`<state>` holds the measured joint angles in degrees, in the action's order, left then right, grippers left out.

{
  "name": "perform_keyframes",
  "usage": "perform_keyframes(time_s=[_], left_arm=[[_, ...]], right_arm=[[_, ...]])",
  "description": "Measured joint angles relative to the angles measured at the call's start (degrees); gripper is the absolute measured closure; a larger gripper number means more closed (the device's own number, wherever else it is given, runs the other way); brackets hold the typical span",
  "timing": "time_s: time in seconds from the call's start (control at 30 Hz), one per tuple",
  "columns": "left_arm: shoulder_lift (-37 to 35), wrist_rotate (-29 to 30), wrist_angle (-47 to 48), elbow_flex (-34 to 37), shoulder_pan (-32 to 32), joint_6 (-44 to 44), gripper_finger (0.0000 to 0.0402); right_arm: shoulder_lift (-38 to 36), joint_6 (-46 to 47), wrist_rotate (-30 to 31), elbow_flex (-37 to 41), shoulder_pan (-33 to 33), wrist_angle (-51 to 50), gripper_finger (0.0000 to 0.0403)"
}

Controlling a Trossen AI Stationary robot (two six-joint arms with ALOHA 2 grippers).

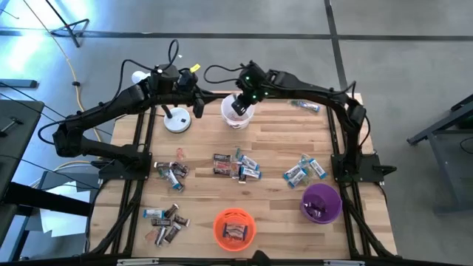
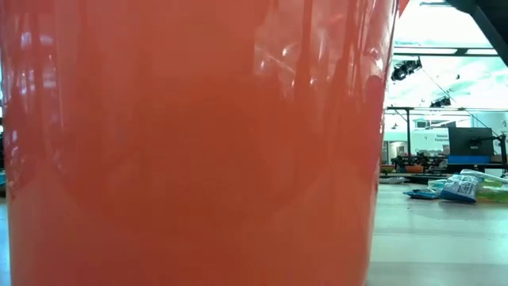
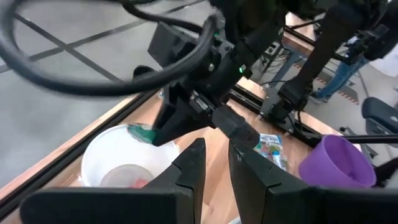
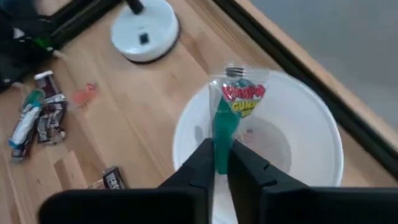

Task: Organize candy in baskets
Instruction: Put the blue gummy into the white bucket

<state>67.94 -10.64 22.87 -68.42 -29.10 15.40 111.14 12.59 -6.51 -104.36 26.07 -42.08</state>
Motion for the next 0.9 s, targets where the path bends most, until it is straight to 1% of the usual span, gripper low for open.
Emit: perform_keyframes(time_s=[0.17, 0.3, 0.37, 0.4, 0.47, 0.63, 0.7, 0.77, 0.9], left_arm=[[0.0, -1.0, 0.0, 0.0, 0.0, -0.5, 0.0346], [0.0, -1.0, 0.0, 0.0, 0.0, -0.6, 0.0346], [0.0, -1.0, 0.0, 0.0, 0.0, -0.6, 0.0346], [0.0, -1.0, 0.0, 0.0, 0.0, -0.7, 0.0346], [0.0, -1.0, 0.0, 0.0, 0.0, -1.4, 0.0346], [0.0, -1.0, 0.0, 0.0, -0.1, -2.9, 0.0346], [0.0, -1.0, 0.0, 0.0, -0.2, -3.1, 0.0346], [0.0, -1.0, 0.0, 0.0, -0.2, -3.2, 0.0346], [-0.3, -0.9, 0.0, 0.0, -1.1, -3.7, 0.0346]], right_arm=[[0.0, -5.3, 0.0, -1.6, -0.1, -1.1, 0.0295], [0.0, -6.1, 0.0, -1.6, -0.1, -2.2, 0.0251], [0.0, -6.2, 0.5, -1.6, 0.2, -5.3, 0.0236], [0.0, -6.5, 1.6, -1.9, 0.4, -8.6, 0.0232], [0.0, -6.6, 4.3, -3.3, 1.0, -16.8, 0.023], [-0.1, -6.0, 11.6, -6.8, 2.4, -31.7, 0.0241], [-0.1, -6.6, 14.6, -7.1, 2.8, -35.4, 0.0248], [-0.1, -6.0, 16.0, -7.0, 3.6, -39.2, 0.0254], [-0.1, -2.5, 17.3, -4.9, 6.8, -40.1, 0.0258]])
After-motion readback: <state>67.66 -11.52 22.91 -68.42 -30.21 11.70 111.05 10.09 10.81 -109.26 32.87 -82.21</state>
